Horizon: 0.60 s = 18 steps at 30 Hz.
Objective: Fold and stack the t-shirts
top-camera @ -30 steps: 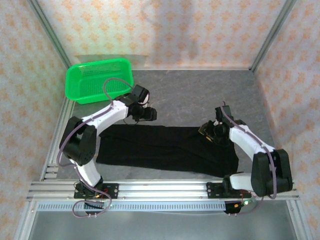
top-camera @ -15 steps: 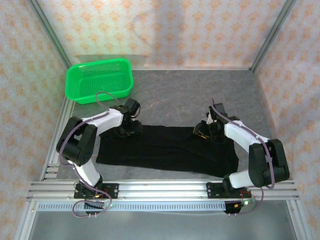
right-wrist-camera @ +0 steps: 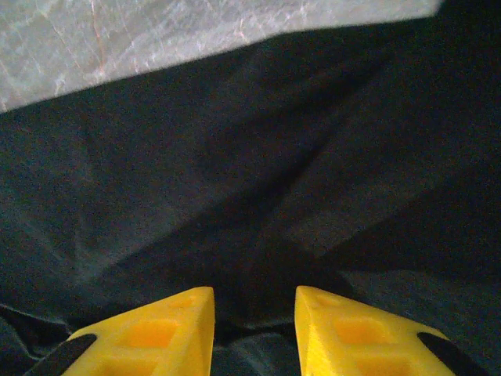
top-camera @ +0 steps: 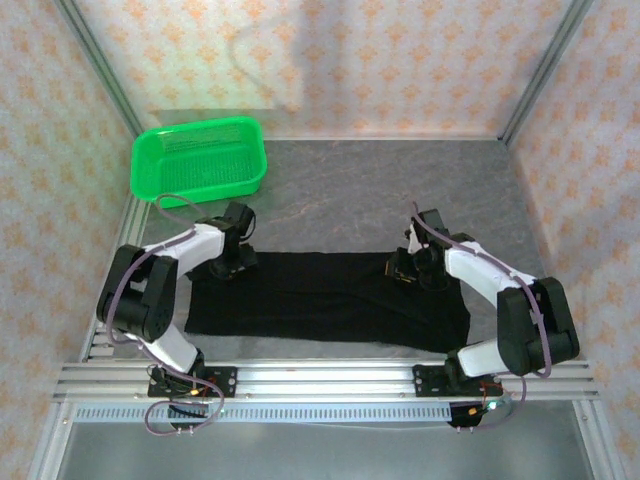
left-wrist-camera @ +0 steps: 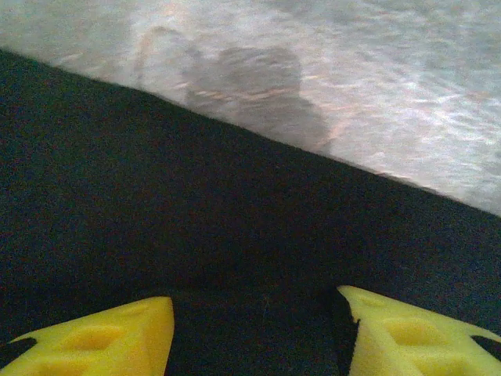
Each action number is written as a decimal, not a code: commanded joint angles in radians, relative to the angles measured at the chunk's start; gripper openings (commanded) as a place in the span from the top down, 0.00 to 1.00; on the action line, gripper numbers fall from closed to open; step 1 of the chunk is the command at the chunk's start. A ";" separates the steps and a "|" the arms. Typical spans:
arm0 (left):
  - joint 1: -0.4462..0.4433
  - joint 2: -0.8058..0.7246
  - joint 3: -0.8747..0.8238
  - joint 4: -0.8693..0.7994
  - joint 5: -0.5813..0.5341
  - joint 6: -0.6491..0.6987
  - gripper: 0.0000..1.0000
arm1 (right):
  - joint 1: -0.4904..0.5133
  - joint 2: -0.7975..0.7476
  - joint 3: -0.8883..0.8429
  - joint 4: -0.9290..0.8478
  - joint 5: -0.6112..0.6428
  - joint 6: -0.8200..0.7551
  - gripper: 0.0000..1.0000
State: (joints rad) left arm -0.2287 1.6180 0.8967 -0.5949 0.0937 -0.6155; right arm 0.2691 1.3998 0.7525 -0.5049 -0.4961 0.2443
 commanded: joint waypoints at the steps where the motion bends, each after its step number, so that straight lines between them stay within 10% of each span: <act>1: 0.012 -0.059 -0.036 -0.039 -0.064 -0.062 0.43 | 0.016 0.005 0.021 -0.035 0.032 -0.037 0.70; 18: 0.026 -0.291 -0.020 -0.045 -0.068 -0.096 0.33 | 0.075 0.080 0.060 0.014 0.022 -0.071 0.70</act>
State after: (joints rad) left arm -0.2195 1.3849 0.8433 -0.6003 0.0696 -0.7078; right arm 0.3321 1.4654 0.7845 -0.4995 -0.4934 0.2005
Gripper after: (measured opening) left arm 0.661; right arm 0.298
